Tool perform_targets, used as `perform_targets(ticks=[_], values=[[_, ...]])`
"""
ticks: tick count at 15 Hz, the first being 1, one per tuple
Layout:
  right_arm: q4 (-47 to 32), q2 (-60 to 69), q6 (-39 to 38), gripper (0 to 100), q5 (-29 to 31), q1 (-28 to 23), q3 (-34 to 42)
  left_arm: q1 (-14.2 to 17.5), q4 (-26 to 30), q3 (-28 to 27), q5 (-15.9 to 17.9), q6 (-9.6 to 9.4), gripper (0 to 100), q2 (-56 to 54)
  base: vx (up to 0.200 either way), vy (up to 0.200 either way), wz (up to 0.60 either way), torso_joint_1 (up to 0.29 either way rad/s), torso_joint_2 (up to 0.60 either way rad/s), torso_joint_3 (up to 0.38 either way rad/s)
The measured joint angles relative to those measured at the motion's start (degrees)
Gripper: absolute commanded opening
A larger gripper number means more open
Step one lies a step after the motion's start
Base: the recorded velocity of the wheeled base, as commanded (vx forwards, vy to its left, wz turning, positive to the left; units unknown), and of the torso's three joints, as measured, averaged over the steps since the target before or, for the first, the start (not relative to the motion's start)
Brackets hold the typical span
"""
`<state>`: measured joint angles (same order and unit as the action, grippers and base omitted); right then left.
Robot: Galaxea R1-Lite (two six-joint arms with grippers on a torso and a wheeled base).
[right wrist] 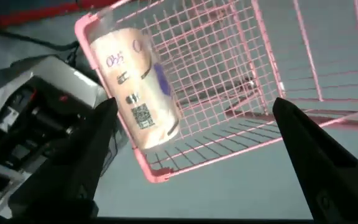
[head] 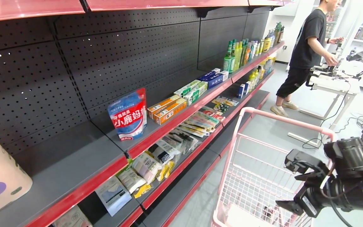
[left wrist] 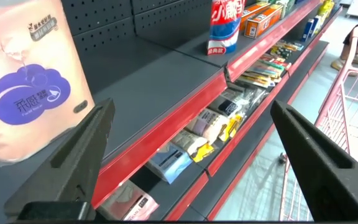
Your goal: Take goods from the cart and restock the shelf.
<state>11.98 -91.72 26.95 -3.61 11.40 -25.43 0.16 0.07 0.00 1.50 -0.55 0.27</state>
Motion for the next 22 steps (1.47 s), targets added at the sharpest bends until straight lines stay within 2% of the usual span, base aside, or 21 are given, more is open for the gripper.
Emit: perform_targets(ticks=[8,22], values=[[0.6,-8.5,0.3,100,0.0,8.8,1.8,0.0,0.0,0.0,0.0,0.01,100,0.0,0.000,0.000,0.00,-0.120,0.25,0.135],[0.5,-11.5,1.7,100,0.0,9.4,1.0,0.0,0.0,0.0,0.0,0.01,100,0.0,0.000,0.000,0.00,-0.153,0.35,0.187]])
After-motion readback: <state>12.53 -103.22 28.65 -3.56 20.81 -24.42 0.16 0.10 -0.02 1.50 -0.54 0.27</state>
